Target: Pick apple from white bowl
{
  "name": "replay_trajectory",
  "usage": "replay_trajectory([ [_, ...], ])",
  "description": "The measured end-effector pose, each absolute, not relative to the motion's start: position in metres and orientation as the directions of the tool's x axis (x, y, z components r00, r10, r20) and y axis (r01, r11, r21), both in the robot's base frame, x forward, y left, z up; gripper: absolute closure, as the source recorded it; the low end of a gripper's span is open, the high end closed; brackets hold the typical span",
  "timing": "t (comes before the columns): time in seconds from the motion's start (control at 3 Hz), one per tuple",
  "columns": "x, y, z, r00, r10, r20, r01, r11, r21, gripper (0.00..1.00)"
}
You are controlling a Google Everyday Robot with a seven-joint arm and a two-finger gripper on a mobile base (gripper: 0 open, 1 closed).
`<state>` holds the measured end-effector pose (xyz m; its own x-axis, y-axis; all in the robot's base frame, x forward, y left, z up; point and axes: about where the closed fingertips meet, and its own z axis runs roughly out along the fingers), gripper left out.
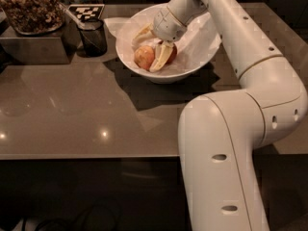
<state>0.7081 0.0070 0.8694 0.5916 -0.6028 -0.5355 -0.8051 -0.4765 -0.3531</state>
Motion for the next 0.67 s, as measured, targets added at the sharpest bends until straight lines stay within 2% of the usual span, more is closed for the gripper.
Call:
replay_trajectory([
  [0.33,0.7114,0.0088,0.8639,0.589,-0.600,-0.541,-0.807,-0.475,-0.352,0.52],
  [0.67,0.7114,0.0088,0.8639,0.589,-0.600,-0.541,-0.807,-0.475,-0.352,0.75],
])
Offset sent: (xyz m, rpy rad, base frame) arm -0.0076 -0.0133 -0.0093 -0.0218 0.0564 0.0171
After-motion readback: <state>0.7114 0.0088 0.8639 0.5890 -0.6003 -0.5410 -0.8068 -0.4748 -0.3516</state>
